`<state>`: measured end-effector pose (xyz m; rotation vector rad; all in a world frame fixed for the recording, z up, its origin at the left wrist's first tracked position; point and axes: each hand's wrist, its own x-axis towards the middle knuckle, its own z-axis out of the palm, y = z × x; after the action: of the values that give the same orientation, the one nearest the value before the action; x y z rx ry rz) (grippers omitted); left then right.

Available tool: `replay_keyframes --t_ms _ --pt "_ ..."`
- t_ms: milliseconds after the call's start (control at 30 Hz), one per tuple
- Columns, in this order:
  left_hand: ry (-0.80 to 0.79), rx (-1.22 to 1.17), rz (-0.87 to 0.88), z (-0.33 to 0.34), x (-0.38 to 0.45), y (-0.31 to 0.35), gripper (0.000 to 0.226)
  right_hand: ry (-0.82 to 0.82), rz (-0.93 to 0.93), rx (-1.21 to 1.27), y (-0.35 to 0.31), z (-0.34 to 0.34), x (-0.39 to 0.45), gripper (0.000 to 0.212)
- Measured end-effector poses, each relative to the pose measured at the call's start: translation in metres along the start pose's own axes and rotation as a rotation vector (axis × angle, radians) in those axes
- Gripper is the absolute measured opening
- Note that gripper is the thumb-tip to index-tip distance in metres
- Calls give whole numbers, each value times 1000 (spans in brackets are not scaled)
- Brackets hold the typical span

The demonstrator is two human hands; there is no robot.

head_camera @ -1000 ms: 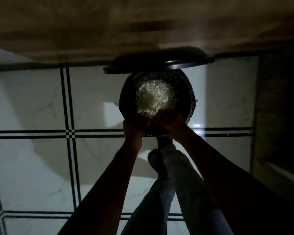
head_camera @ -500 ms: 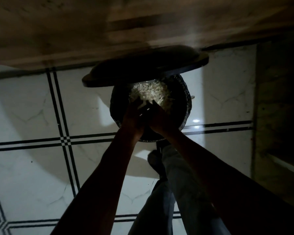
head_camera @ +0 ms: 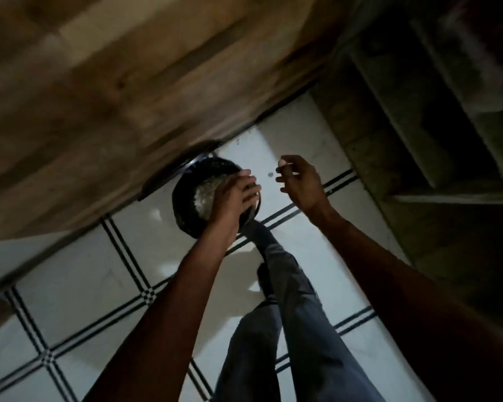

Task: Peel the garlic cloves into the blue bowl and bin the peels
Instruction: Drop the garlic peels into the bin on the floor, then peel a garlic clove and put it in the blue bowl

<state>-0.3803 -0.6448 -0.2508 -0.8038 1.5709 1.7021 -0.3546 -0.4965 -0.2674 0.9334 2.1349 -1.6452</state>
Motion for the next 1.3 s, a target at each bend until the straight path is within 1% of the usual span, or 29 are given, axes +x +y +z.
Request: replay_keyframes --t_ms 67,200,267,333,467,567,700,767,867,900,1000,1133,1233,1300 --pt "-66 91 106 42 -46 28 29 104 -98 43 -29 -64 -43 39" --pt "-292 305 311 143 -145 71 23 342 -273 113 -71 -197 -143 38" --pt "-408 414 395 195 -193 78 21 473 -322 174 -77 -257 -195 34" --pt "-508 497 459 249 -239 73 19 587 -359 269 -69 -313 -244 28" --pt "-696 612 516 355 -313 36 21 844 -312 362 -23 -411 -321 29" --pt "-828 694 532 430 -355 -11 15 975 -254 436 31 -472 -363 26" --pt "-976 802 541 531 -397 -92 15 1134 -171 449 118 -550 -412 26" --pt "-989 862 556 583 -411 -134 15 1163 -89 454 163 -588 -428 23" --pt "-968 976 621 636 -413 -174 16 1137 17 411 212 -633 -439 22" --pt "-946 1028 652 656 -411 -187 20 1125 54 396 228 -652 -442 23" --pt "-796 1137 732 699 -400 -208 30 1104 145 318 266 -700 -440 26" --pt "-650 1178 832 725 -382 -208 27 1108 181 130 289 -754 -424 27" --pt "-613 1201 859 729 -370 -201 23 1057 199 -18 299 -788 -403 30" --pt "-605 1217 884 730 -361 -198 21 997 227 -96 301 -801 -388 28"
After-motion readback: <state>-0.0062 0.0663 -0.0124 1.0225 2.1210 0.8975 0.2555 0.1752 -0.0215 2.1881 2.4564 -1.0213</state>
